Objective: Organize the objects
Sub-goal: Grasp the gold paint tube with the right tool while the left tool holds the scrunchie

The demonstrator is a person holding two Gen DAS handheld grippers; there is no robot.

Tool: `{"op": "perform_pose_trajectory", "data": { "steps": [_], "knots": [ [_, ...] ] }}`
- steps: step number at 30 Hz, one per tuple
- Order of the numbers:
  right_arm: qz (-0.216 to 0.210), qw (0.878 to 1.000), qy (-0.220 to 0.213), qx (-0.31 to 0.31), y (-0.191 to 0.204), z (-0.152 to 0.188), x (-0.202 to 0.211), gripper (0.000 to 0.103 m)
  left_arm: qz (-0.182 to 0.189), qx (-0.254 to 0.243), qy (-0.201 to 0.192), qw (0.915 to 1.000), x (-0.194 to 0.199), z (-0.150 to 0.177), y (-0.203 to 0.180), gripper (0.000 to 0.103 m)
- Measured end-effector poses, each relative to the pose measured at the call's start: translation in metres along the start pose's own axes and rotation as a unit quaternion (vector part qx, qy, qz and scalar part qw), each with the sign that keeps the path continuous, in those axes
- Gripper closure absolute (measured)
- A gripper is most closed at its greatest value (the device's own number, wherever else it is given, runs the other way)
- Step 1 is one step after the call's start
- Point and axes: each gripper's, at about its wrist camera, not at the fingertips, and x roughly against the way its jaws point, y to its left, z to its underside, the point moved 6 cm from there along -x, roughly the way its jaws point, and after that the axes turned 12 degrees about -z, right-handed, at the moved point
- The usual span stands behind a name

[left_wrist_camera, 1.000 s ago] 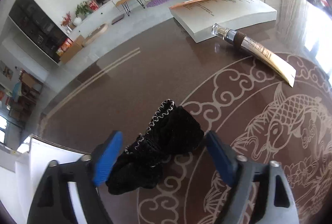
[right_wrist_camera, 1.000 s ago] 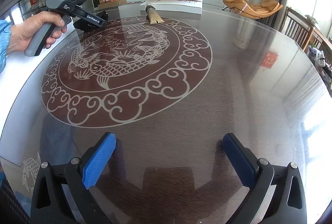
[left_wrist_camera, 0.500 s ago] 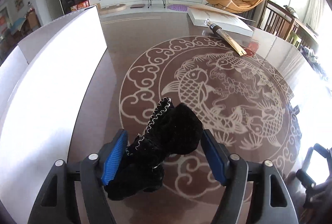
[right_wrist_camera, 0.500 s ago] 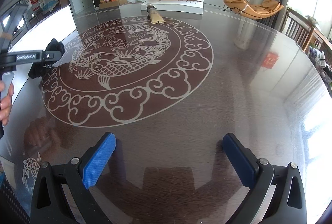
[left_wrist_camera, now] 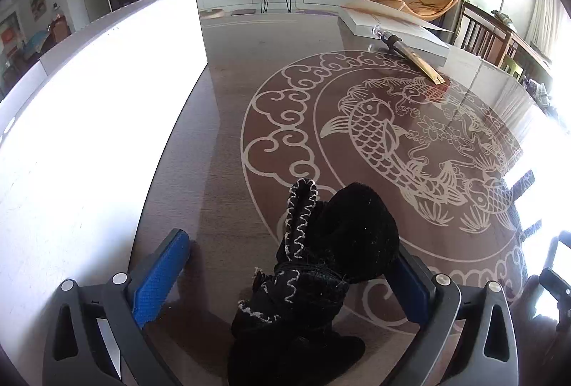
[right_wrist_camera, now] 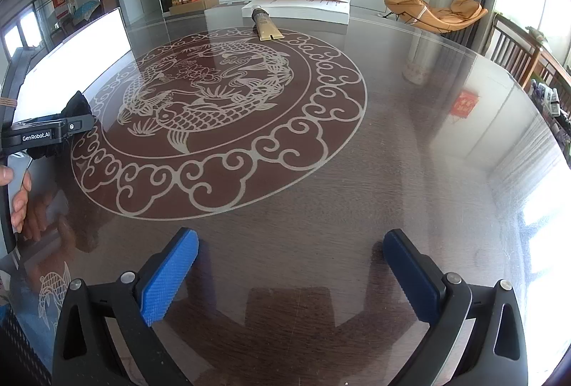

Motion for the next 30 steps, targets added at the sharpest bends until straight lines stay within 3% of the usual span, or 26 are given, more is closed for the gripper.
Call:
{"op": "perform_pose_trajectory", "data": {
  "steps": [4, 15, 21, 23, 24, 25, 30],
  "knots": [
    [-0.025, 0.999, 0.011, 0.035, 0.000, -0.036, -0.026, 0.000, 0.000, 0.001, -0.001, 1.0000, 0.003, 0.002, 0.001, 0.000],
    [-0.008, 1.000, 0.002, 0.014, 0.004, -0.207, -0.155, 0.000, 0.000, 0.001, -0.001, 1.0000, 0.003, 0.002, 0.001, 0.000],
    [-0.014, 1.000, 0.002, 0.022, 0.019, -0.262, -0.199, 0.000, 0.001, 0.000, -0.001, 1.0000, 0.003, 0.003, 0.001, 0.000],
    [-0.016, 0.999, -0.015, 0.025, 0.023, -0.269, -0.198, 0.015, 0.001, 0.000, -0.001, 1.0000, 0.003, 0.003, 0.001, 0.000],
    [-0.012, 0.999, -0.025, 0.023, 0.023, -0.270, -0.195, 0.053, 0.001, 0.000, -0.001, 1.0000, 0.003, 0.003, 0.001, 0.000],
    [-0.014, 0.999, -0.026, 0.014, 0.021, -0.268, -0.193, 0.074, 0.001, 0.000, -0.001, 1.0000, 0.003, 0.003, 0.001, 0.000],
    [-0.011, 1.000, -0.020, 0.022, 0.021, -0.235, -0.168, 0.076, 0.001, 0.000, -0.001, 1.0000, 0.004, 0.003, 0.001, 0.000]
  ]
}}
